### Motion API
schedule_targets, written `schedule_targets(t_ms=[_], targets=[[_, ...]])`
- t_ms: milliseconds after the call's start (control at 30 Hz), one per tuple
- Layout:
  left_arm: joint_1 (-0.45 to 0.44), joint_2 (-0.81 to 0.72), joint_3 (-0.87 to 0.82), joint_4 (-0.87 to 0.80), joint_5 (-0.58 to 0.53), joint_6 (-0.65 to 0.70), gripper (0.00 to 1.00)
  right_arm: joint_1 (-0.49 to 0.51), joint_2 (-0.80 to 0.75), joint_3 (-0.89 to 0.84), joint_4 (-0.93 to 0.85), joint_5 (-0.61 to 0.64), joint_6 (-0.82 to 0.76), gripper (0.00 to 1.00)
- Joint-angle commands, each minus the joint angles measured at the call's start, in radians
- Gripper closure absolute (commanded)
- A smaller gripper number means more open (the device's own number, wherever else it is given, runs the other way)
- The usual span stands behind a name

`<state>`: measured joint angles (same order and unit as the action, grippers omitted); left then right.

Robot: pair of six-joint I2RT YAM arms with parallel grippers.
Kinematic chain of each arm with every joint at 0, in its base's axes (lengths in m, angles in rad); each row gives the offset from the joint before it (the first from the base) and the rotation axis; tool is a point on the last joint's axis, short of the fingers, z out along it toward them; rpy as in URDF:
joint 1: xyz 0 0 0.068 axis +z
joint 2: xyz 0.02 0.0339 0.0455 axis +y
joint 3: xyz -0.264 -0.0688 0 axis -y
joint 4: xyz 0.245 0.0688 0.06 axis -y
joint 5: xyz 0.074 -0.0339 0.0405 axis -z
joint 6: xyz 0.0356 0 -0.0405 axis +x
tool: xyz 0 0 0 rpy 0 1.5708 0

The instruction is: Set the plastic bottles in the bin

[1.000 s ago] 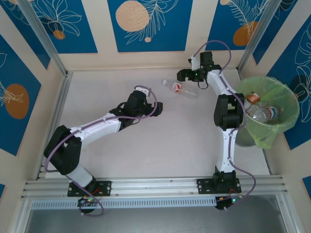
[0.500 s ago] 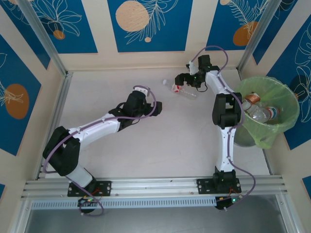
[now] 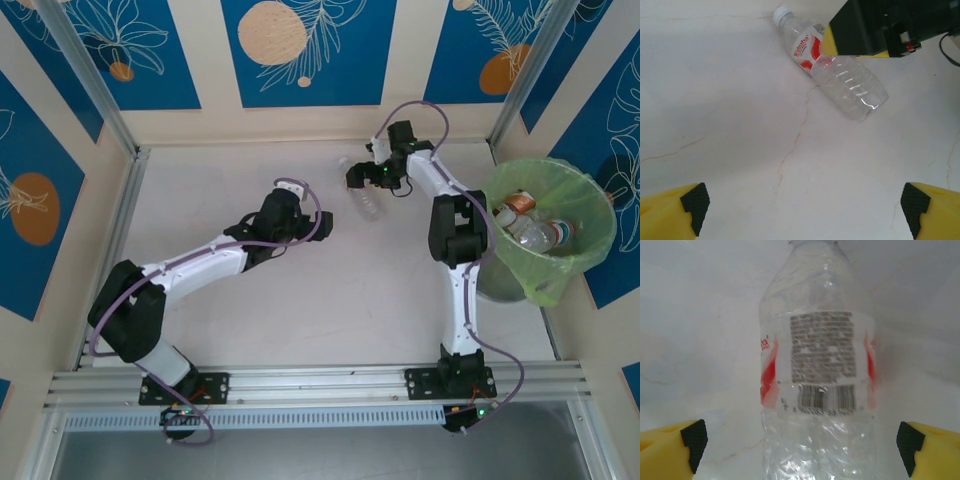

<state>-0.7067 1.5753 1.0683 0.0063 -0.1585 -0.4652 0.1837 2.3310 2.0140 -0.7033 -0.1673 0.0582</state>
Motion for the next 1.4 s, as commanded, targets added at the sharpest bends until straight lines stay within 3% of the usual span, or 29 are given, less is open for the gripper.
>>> schedule_targets(t_ms=[0,167,500,567,700,933,1067,1367], targets=[[0.007,-0.012,-0.006,-0.006,0.004,-0.01,0.0,0.061,0.016,0.078,-0.004,0.199,-0.015,0.0],[0.008,-0.024,-0.016,-0.022,-0.025,-0.005,0.0,0.107,0.151,0.273,-0.106,0.336,0.023,0.01],[0.01,-0.046,-0.04,-0.031,-0.058,0.002,0.0,0.134,0.289,0.436,-0.174,0.417,0.029,0.0],[0.009,-0.044,-0.041,-0.033,-0.059,0.002,0.0,0.141,0.295,0.436,-0.177,0.443,0.037,0.0],[0.01,-0.038,-0.038,-0.032,-0.054,0.003,0.0,0.146,0.294,0.427,-0.161,0.424,0.044,0.17],[0.01,-0.043,-0.051,0.013,0.014,0.03,0.0,0.146,0.285,0.433,-0.147,0.366,0.059,0.32],[0.009,-0.052,-0.059,0.049,0.07,0.045,0.0,0.146,0.25,0.416,-0.142,0.361,0.056,0.35],[0.01,-0.052,-0.06,0.04,0.053,0.042,0.01,0.148,0.128,0.285,-0.074,0.361,0.048,0.37]])
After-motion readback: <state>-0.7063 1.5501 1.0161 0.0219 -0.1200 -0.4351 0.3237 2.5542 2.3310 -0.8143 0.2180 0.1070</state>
